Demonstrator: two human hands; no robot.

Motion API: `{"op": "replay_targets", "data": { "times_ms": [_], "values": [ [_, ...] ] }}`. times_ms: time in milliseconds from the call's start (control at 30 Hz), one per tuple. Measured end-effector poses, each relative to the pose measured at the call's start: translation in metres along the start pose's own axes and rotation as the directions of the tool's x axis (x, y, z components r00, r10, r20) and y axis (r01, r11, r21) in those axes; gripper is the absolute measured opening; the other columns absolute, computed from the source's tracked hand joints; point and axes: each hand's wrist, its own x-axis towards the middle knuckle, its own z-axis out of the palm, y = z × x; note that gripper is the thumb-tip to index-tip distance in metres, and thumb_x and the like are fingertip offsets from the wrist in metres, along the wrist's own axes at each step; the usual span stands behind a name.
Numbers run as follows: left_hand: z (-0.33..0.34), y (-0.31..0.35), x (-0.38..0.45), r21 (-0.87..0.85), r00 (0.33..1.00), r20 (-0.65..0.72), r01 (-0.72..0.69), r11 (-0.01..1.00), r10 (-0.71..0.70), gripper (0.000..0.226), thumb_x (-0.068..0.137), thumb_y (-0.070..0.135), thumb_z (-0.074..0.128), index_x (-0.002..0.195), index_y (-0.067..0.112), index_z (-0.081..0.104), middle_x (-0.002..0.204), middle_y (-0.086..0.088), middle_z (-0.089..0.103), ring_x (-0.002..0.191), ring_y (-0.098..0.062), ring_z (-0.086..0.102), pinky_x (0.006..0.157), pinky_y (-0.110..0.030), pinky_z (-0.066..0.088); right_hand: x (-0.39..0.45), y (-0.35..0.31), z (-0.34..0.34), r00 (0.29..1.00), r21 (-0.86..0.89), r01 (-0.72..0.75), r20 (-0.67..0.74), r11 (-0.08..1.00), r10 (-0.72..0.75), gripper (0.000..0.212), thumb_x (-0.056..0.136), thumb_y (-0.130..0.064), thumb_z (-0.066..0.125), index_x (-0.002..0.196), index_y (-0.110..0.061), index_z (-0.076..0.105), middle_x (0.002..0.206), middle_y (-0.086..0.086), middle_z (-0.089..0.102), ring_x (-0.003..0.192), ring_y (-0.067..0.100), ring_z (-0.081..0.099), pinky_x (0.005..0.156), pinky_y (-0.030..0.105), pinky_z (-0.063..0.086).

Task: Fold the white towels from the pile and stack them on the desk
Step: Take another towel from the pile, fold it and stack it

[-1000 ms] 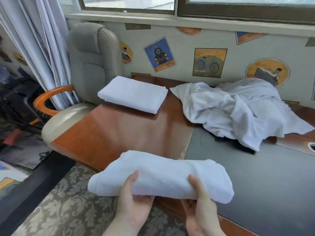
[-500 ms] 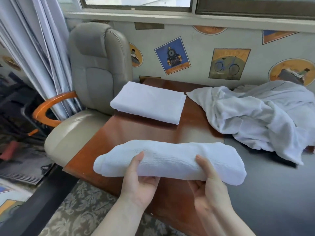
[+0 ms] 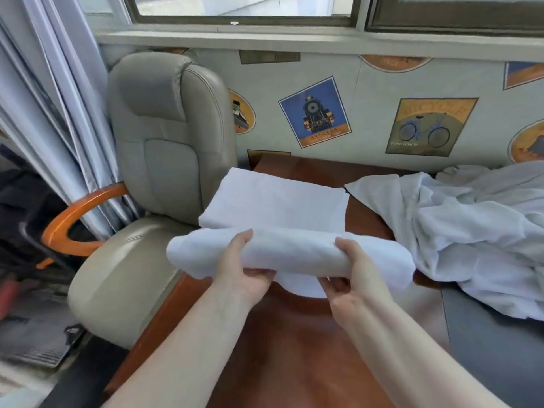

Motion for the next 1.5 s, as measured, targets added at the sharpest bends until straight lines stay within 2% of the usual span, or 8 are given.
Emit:
{"op": "replay_targets", "data": {
  "times_ms": [367, 600, 1000, 1133, 1233, 1300, 1400, 1500],
  "values": [
    [0.096, 0.103, 0.126, 0.13, 0.87, 0.491, -0.127, 0.983, 0.048, 0.041, 0.075, 0.019, 0.076, 0.116, 0.019, 0.069, 0.119, -0.007, 0.07, 0.108, -0.027, 0.068, 0.087, -0.039, 0.056, 0.087, -0.031, 0.132, 0.912, 0.157, 0.308, 0.232, 0.938, -0.338, 0.04, 0.073, -0.013, 0.077, 0.111, -0.016, 0.07, 0.107, 0.0, 0.075, 0.088, 0.015, 0.073, 0.069, 0.028, 0.059],
    [-0.013, 0.061, 0.214, 0.213, 0.971, 0.17, 0.13, 0.968, -0.168, 0.048, 0.083, 0.009, 0.065, 0.13, 0.01, 0.059, 0.129, -0.013, 0.064, 0.117, -0.028, 0.061, 0.106, -0.046, 0.043, 0.184, 0.063, 0.073, 0.994, 0.027, 0.103, 0.032, 0.994, -0.104, 0.045, 0.076, -0.015, 0.075, 0.12, -0.014, 0.065, 0.12, 0.003, 0.07, 0.113, 0.024, 0.063, 0.096, 0.046, 0.051],
    [-0.021, 0.058, 0.204, 0.269, 0.987, -0.114, 0.141, 0.953, -0.114, 0.036, 0.079, 0.0, 0.065, 0.111, 0.016, 0.065, 0.112, -0.01, 0.072, 0.103, -0.029, 0.068, 0.093, -0.044, 0.052, 0.187, 0.077, 0.058, 0.953, -0.149, 0.194, -0.206, 0.97, -0.223, 0.044, 0.071, -0.011, 0.082, 0.111, -0.018, 0.067, 0.107, -0.003, 0.074, 0.098, 0.021, 0.07, 0.074, 0.038, 0.059],
    [-0.025, 0.049, 0.181, 0.431, 0.878, -0.427, -0.012, 0.903, 0.216, 0.025, 0.082, 0.002, 0.067, 0.103, 0.014, 0.06, 0.109, -0.007, 0.065, 0.1, -0.025, 0.061, 0.086, -0.039, 0.049, 0.172, 0.067, 0.064, 0.635, -0.505, 0.421, -0.429, 0.754, -0.642, 0.056, 0.069, -0.015, 0.082, 0.116, -0.025, 0.055, 0.115, -0.016, 0.057, 0.11, 0.019, 0.058, 0.088, 0.032, 0.047],
    [-0.006, 0.038, 0.161, 0.631, 0.612, 0.31, -0.705, 0.324, 0.728, 0.02, 0.085, 0.016, 0.06, 0.094, 0.033, 0.058, 0.098, 0.012, 0.062, 0.1, -0.017, 0.06, 0.09, -0.034, 0.043, 0.165, 0.082, 0.076, 0.289, -0.739, 0.666, 0.125, 0.105, -0.949, 0.062, 0.081, -0.026, 0.058, 0.141, -0.024, 0.042, 0.14, -0.018, 0.044, 0.136, 0.009, 0.041, 0.113, 0.03, 0.03],
    [0.008, 0.028, 0.183, 0.502, 0.406, 0.837, -0.836, -0.22, 0.367, 0.033, 0.095, 0.03, 0.04, 0.124, 0.036, 0.053, 0.133, 0.013, 0.054, 0.131, -0.011, 0.045, 0.112, -0.032, 0.029, 0.177, 0.1, 0.09, 0.32, -0.668, 0.578, 0.714, -0.469, -0.623, 0.061, 0.09, -0.034, 0.044, 0.149, -0.022, 0.036, 0.156, -0.005, 0.035, 0.145, 0.018, 0.032, 0.116, 0.039, 0.02],
    [0.022, 0.039, 0.236, 0.375, 0.652, 0.756, -0.502, -0.779, -0.057, 0.059, 0.097, 0.05, 0.005, 0.153, 0.034, -0.007, 0.162, 0.01, -0.011, 0.148, -0.011, -0.017, 0.119, -0.035, -0.012, 0.203, 0.096, 0.094, 0.541, -0.499, 0.387, 0.804, -0.776, -0.247, 0.062, 0.097, -0.044, 0.027, 0.155, -0.024, 0.022, 0.162, 0.004, 0.016, 0.15, 0.027, 0.01, 0.117, 0.047, 0.001],
    [0.011, 0.067, 0.27, 0.361, 0.738, 0.674, -0.343, -0.867, -0.011, 0.062, 0.098, 0.055, 0.009, 0.152, 0.035, -0.017, 0.158, 0.01, -0.026, 0.146, -0.014, -0.026, 0.117, -0.038, -0.016, 0.23, 0.054, 0.069, 0.671, -0.689, 0.169, 0.604, -0.705, -0.43, 0.062, 0.099, -0.052, 0.011, 0.157, -0.032, 0.002, 0.164, -0.001, -0.007, 0.149, 0.022, -0.016, 0.117, 0.046, -0.011]
  ]
}}
